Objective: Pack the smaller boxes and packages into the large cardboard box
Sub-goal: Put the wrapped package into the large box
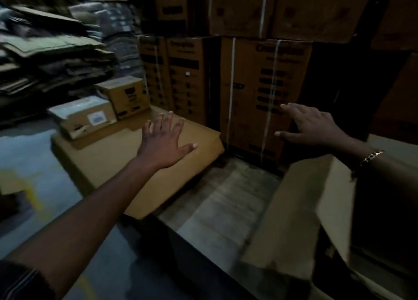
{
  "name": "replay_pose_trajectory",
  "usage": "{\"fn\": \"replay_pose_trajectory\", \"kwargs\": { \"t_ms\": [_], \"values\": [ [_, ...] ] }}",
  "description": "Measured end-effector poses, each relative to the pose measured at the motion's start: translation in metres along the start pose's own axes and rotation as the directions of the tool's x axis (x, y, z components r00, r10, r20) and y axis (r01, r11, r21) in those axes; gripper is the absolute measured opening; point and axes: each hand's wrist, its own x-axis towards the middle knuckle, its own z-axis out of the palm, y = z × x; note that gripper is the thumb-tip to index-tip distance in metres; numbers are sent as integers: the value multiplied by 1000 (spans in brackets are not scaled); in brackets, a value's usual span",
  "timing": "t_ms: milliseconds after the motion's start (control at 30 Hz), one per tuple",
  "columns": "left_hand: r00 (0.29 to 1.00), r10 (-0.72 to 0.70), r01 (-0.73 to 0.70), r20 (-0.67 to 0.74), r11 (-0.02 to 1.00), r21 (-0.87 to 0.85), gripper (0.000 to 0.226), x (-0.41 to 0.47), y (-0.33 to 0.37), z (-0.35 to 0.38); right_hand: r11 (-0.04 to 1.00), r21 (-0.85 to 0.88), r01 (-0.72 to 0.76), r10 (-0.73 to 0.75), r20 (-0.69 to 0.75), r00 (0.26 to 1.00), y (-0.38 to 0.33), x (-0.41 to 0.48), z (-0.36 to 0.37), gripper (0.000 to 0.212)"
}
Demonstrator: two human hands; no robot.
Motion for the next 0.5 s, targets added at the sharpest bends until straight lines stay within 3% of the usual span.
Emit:
{"fn": "replay_pose_trajectory", "kwargs": {
  "t_ms": [233,500],
  "values": [
    [989,-149,148,17,987,66,92,5,-162,16,990,51,133,-137,75,988,-143,109,41,91],
    [958,-279,272,61,957,103,90,3,-287,40,959,108,262,-270,72,960,-281,214,91,90]
  ]
}}
